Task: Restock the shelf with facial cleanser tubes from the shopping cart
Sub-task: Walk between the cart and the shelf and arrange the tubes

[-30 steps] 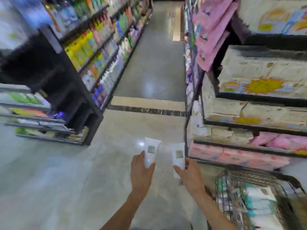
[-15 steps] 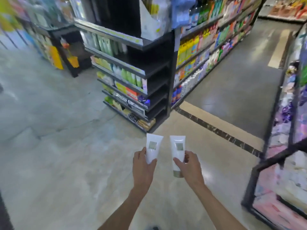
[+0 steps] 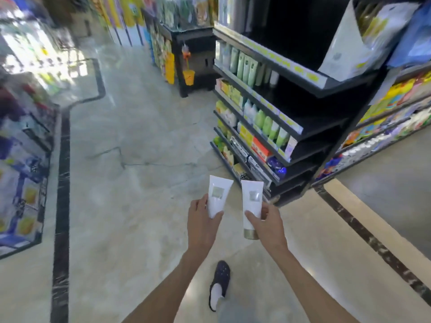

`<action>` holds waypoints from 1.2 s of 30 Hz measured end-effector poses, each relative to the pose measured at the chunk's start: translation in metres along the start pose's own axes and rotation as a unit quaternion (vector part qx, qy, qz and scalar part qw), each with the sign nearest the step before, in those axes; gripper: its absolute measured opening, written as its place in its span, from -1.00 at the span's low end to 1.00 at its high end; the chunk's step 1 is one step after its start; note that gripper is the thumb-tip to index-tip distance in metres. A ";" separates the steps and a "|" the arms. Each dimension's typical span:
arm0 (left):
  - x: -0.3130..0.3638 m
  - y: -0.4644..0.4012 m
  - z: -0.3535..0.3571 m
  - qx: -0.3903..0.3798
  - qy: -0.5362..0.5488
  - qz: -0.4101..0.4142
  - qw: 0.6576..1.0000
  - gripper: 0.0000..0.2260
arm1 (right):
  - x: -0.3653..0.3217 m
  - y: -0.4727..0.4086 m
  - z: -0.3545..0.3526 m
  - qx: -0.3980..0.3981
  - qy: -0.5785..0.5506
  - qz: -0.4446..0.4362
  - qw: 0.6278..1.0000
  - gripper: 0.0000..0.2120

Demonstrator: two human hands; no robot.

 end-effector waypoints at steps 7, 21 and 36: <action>0.007 -0.141 -0.004 -0.005 0.011 -0.018 1.000 -0.50 | -0.055 -0.141 0.061 -0.020 -0.002 -0.021 1.000 -0.75; 0.019 -0.391 0.045 -0.072 0.037 0.013 0.997 -0.49 | -0.126 -0.340 0.117 0.063 0.006 -0.013 0.998 -0.67; 0.062 -0.636 0.076 -0.230 -0.005 0.146 0.962 -0.45 | -0.207 -0.506 0.147 0.268 0.018 0.038 0.963 -0.61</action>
Point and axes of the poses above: each hand's wrist, its own y-axis away from the middle knuckle, its own z-axis out of the palm, x = y × z, the point moved 5 cm from there along -y, towards the middle knuckle, and after that the axes turned 5 degrees about -y, right-handed, at the moved point
